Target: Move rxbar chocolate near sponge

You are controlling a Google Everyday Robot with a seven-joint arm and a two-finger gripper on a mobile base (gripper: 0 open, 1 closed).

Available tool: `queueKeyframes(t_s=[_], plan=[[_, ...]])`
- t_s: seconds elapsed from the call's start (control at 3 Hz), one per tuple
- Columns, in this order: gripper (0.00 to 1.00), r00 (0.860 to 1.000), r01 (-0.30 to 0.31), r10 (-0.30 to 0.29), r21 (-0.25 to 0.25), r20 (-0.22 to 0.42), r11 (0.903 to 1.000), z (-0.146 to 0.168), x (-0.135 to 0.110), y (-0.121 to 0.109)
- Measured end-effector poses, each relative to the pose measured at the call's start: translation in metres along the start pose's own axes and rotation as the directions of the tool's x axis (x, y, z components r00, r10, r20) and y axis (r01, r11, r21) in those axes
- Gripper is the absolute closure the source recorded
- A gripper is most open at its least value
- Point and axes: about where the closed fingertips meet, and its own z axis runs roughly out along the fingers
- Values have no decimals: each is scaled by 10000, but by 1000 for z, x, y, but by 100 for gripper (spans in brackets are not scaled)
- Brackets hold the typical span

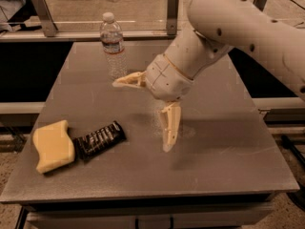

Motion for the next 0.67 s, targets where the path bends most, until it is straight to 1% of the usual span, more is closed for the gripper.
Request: queueKeyframes(t_s=[0.33, 0.67], plan=[[0, 9923, -1218, 1232, 749, -142, 9897, -31, 42, 22], [0, 9923, -1217, 1231, 749, -142, 9897, -31, 42, 22]])
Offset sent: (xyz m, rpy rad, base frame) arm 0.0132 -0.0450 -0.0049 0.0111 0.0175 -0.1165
